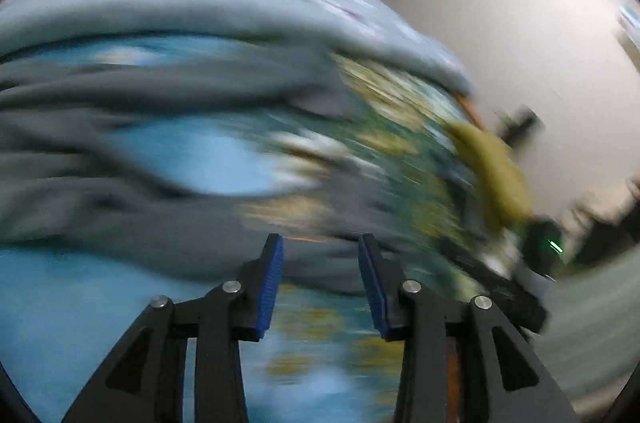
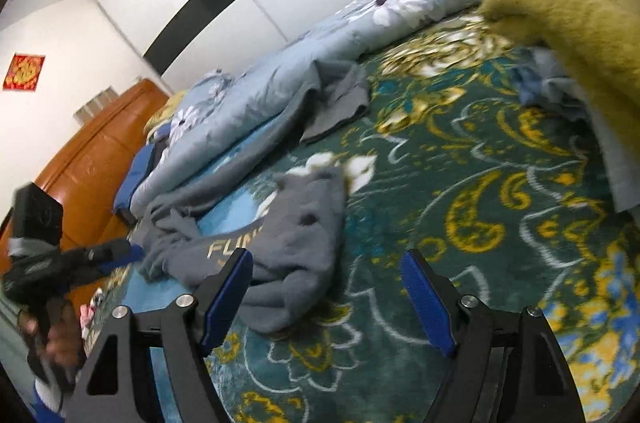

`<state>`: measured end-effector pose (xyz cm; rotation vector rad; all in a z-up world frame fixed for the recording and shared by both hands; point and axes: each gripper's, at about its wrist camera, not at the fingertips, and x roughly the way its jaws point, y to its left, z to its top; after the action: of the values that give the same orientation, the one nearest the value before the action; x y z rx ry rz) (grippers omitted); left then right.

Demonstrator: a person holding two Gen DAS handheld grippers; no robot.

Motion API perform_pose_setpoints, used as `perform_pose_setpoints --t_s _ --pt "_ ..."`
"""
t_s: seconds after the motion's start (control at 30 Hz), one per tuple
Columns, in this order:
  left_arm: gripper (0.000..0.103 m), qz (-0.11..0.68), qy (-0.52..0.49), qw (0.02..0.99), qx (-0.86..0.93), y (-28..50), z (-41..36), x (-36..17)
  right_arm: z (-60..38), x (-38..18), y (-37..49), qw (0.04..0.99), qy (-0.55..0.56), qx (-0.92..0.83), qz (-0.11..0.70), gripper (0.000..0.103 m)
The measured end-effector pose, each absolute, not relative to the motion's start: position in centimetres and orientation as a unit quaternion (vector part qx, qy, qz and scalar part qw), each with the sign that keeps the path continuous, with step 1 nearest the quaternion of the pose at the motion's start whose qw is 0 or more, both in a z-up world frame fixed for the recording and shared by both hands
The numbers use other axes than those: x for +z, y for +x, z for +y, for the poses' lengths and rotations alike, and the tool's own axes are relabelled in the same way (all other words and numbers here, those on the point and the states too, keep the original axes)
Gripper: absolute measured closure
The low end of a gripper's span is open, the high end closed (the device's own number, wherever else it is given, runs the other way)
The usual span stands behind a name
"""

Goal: Fold clothes

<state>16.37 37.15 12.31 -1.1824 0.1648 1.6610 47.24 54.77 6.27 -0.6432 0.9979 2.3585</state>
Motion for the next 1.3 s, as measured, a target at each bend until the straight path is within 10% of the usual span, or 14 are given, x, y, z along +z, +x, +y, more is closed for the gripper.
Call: perform_pose_setpoints --t_s 0.23,0.77,0.87,1.03,1.3 --pt "0.06 -0.044 -0.538 0.257 0.802 0.3 24.0 6.5 52.5 4.9 41.3 0.232 -0.303 0.873 0.305 0.023" --pt "0.062 -0.148 -0.537 0.287 0.779 -4.3 25.3 2.4 50.8 5.8 36.2 0.292 -0.389 0.861 0.15 0.034" --pt "0.087 -0.166 -0.529 0.281 0.783 -4.2 25.2 2.7 50.6 5.5 35.0 0.292 -0.408 0.856 0.121 0.034" --pt "0.095 -0.202 -0.518 0.281 0.782 -4.2 24.0 3.7 51.9 5.3 35.2 0.305 -0.407 0.85 0.137 0.072" --pt "0.096 -0.236 -0.454 0.298 0.806 -5.1 18.6 9.5 56.7 11.5 38.4 0.297 -0.276 0.877 0.256 0.083"
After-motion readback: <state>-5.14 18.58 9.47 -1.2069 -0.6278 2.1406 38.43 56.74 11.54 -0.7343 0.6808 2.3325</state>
